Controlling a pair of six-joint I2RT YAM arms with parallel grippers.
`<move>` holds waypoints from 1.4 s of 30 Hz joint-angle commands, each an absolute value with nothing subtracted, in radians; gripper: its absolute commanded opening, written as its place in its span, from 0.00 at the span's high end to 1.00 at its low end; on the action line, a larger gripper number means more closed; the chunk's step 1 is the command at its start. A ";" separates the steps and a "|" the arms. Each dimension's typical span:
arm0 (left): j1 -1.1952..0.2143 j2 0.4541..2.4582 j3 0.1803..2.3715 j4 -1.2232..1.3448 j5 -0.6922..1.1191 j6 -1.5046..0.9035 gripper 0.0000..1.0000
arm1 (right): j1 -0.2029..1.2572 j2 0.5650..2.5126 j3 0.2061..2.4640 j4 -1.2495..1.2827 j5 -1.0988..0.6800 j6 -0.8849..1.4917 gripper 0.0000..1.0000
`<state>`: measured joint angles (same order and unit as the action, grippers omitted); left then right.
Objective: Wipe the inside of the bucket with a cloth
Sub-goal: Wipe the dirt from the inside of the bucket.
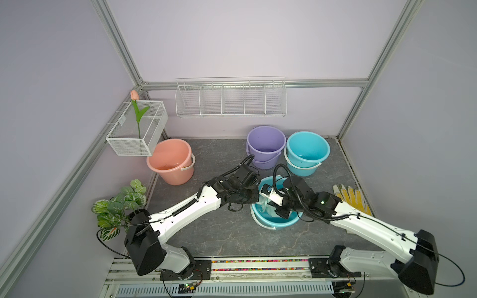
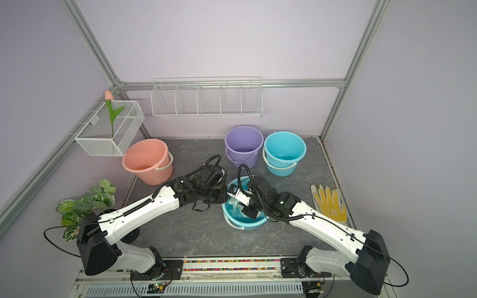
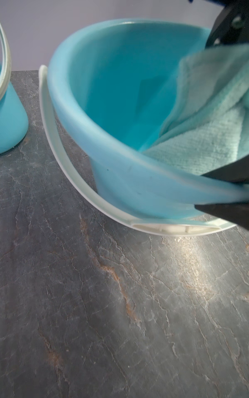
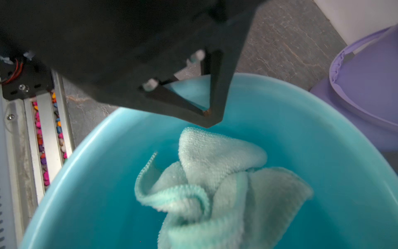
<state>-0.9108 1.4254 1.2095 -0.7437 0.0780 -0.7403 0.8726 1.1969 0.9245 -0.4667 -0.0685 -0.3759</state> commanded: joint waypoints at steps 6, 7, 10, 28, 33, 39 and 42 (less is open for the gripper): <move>-0.917 1.332 1.159 -0.793 0.136 -0.675 1.00 | 0.842 1.279 0.930 -0.497 -0.237 -0.819 0.93; -0.918 1.325 1.155 -0.806 0.139 -0.667 1.00 | 0.839 1.288 0.937 -0.511 -0.239 -0.851 0.93; -0.918 1.295 1.138 -0.836 0.138 -0.644 1.00 | 0.824 1.315 0.957 -0.543 -0.249 -0.925 0.93; -0.918 1.267 1.121 -0.837 0.219 -0.573 1.00 | 0.891 1.513 1.014 -0.443 -0.157 -1.297 0.93; -0.918 1.281 1.133 -0.844 0.233 -0.555 1.00 | 0.904 1.579 1.047 -0.375 -0.103 -1.330 0.93; -0.918 1.264 1.126 -0.859 0.214 -0.564 1.00 | 0.902 1.600 1.049 -0.341 0.018 -1.350 0.93; -0.919 1.251 1.127 -0.874 0.192 -0.569 1.00 | 0.899 1.590 1.040 -0.363 0.073 -1.353 0.93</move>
<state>-0.8948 1.2800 1.1225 -0.8639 0.1307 -0.6083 0.9020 1.5757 1.0286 -0.4126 -0.0479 -1.3270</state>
